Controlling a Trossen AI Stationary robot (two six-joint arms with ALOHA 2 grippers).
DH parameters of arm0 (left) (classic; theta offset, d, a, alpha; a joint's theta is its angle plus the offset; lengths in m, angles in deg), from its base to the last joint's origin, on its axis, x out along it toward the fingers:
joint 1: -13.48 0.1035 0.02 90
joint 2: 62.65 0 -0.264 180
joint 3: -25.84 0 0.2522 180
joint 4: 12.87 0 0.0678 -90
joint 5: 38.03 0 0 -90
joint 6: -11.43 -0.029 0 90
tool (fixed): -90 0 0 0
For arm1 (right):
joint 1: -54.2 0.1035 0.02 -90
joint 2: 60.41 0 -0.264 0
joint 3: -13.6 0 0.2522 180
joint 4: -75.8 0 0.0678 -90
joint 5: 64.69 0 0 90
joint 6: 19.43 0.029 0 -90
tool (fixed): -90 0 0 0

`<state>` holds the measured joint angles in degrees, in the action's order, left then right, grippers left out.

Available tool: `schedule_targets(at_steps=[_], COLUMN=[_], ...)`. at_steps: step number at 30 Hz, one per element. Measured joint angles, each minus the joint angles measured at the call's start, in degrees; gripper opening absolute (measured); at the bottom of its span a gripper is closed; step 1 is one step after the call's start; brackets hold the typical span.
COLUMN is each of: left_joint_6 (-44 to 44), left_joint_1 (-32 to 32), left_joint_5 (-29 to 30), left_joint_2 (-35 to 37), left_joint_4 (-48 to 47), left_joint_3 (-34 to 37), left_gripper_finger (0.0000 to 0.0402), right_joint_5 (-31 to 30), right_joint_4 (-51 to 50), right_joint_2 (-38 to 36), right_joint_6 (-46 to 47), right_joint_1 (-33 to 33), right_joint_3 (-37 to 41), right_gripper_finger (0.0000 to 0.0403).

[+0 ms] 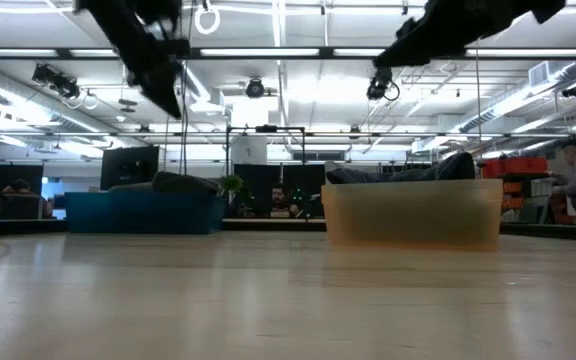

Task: Pick & Place hat
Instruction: Return to Home Position

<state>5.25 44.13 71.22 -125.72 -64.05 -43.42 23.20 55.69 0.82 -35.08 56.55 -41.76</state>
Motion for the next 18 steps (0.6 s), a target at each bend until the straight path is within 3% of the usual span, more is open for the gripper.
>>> schedule_targets(at_steps=[5, 8, 14, 18], left_joint_6=[1.1, 1.5, 2.6, 2.6], left_joint_1=[-4.1, -7.1, -12.4, -14.8], left_joint_5=[-0.5, -2.9, -7.2, -10.0], left_joint_2=[10.8, 16.9, 30.2, 39.2], left_joint_4=[-2.4, -0.4, 12.2, 28.8], left_joint_3=[0.5, 4.5, 20.1, 33.1], left_gripper_finger=[0.0003, 0.0003, 0.0003, 0.0003], right_joint_5=[0.0, 0.0, -0.5, -4.0], right_joint_4=[-9.4, -16.8, -23.8, -23.0], right_joint_2=[-10.0, -16.5, -27.5, -36.4], right_joint_6=[-2.8, 0.6, 10.9, 12.6], right_joint_1=[0.0, 0.0, -0.2, -0.2], right_joint_3=[0.0, 0.0, 1.2, 5.9], right_gripper_finger=[0.0095, 0.0081, 0.0061, 0.0056])
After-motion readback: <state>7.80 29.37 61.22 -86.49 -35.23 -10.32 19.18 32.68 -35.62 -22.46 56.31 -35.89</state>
